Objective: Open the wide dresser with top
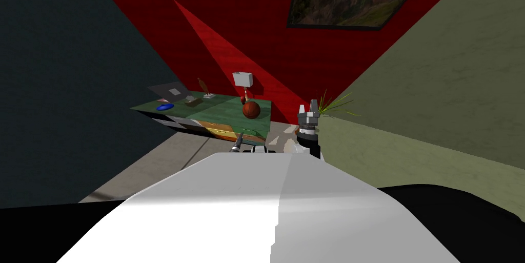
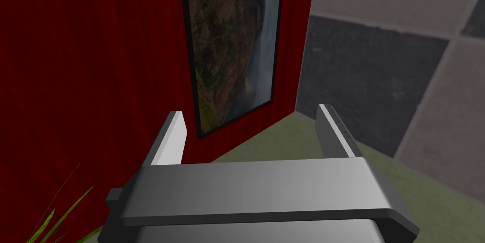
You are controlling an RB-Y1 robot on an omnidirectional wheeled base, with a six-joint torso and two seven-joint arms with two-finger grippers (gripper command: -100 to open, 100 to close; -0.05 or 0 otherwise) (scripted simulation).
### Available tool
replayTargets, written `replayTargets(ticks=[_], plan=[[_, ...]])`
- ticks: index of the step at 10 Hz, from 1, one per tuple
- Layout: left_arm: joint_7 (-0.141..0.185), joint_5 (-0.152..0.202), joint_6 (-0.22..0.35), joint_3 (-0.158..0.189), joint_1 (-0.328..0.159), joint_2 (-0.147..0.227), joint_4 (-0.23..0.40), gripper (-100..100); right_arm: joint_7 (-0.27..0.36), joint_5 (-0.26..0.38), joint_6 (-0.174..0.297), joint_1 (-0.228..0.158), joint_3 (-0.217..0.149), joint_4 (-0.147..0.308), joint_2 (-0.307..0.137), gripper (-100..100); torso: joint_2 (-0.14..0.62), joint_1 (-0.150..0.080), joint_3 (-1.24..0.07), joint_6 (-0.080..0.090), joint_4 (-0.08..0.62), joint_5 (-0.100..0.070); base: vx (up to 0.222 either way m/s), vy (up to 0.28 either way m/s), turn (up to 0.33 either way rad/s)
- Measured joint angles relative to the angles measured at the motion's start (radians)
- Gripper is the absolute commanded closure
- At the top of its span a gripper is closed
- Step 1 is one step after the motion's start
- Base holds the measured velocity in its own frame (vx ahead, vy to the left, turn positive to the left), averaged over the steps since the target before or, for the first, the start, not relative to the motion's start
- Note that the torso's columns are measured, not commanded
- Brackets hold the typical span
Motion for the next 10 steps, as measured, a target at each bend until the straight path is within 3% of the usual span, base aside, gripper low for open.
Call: replayTargets(ticks=[3,5,6,10], plan=[[-0.007,0.003,-0.015,0.007,-0.002,-0.006,0.023,-100,0.000,0.000,0.000,0.000,0.000,0.000,0.000,0,0.009,0.004,0.006,0.000,0.003,0.001,0.149,-0.023,-0.013],[-0.005,0.003,0.001,0.009,-0.006,-0.005,0.007,-100,0.000,0.000,0.000,0.000,0.000,0.000,0.000,0,0.011,0.003,0.007,0.000,0.003,0.001,0.066,-0.018,-0.012],[-0.005,0.003,0.006,0.009,-0.006,-0.004,0.004,100,0.000,0.000,0.000,0.000,0.000,0.000,0.000,0,0.010,0.003,0.006,0.000,0.003,0.001,0.006,-0.003,0.002],[0.003,0.002,0.027,0.003,0.015,0.006,-0.013,100,0.000,0.000,0.000,-0.001,0.000,0.000,0.000,0,0.022,-0.002,0.011,0.000,0.011,-0.004,-0.140,0.013,0.020]])
